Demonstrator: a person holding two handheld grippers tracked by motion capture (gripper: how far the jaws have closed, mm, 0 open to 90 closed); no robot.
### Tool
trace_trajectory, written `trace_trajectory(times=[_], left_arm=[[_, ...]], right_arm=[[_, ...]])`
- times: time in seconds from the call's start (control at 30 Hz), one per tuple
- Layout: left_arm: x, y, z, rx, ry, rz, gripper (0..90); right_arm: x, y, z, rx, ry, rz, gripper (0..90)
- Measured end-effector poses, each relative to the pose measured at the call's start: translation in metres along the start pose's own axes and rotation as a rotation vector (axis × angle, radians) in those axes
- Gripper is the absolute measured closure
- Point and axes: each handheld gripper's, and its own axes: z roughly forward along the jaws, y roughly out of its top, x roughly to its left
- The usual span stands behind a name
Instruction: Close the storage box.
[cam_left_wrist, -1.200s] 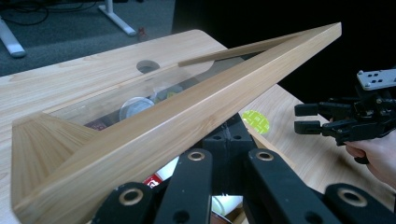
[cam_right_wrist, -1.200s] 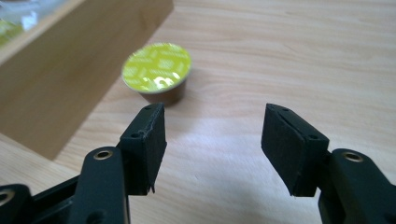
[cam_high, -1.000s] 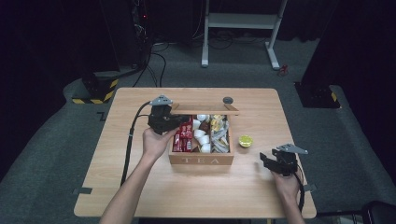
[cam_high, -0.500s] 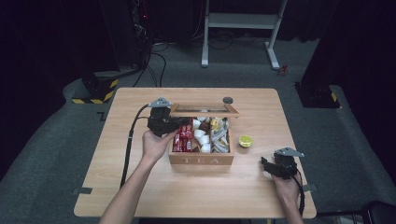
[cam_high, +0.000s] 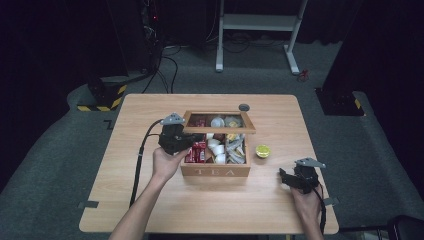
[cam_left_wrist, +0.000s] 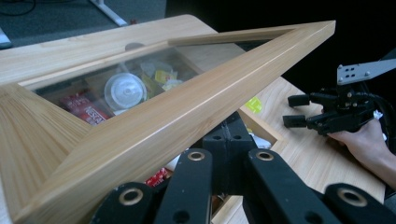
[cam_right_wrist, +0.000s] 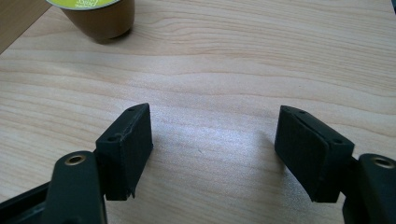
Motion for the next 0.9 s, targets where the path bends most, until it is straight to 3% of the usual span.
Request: trace_trajectory(times=[0.1, 0.23, 0.33, 0.53, 0.9], left_arm=[[-0.001, -0.001, 0.0, 0.0, 0.002, -0.003, 90.0], [-0.001, -0.006, 0.001, -0.002, -0.006, -0.014, 90.0], [-0.003, -0.01, 0.001, -0.007, 0.008, -0.021, 90.0], [-0.002, -0.019, 0.003, -0.014, -0.014, -0.036, 90.0], [-0.003, -0.032, 0.005, 0.009, -0.019, -0.041, 90.0]], right_arm=[[0.0, 0.0, 0.0, -0.002, -0.002, -0.008, 26.2], [0.003, 0.0, 0.0, -0.004, -0.04, -0.018, 22.2], [0.002, 0.0, 0.001, 0.001, -0.042, -0.003, 20.5], [0.0, 0.0, 0.001, 0.013, -0.024, 0.035, 20.3], [0.001, 0.0, 0.001, 0.015, -0.022, 0.034, 20.5]])
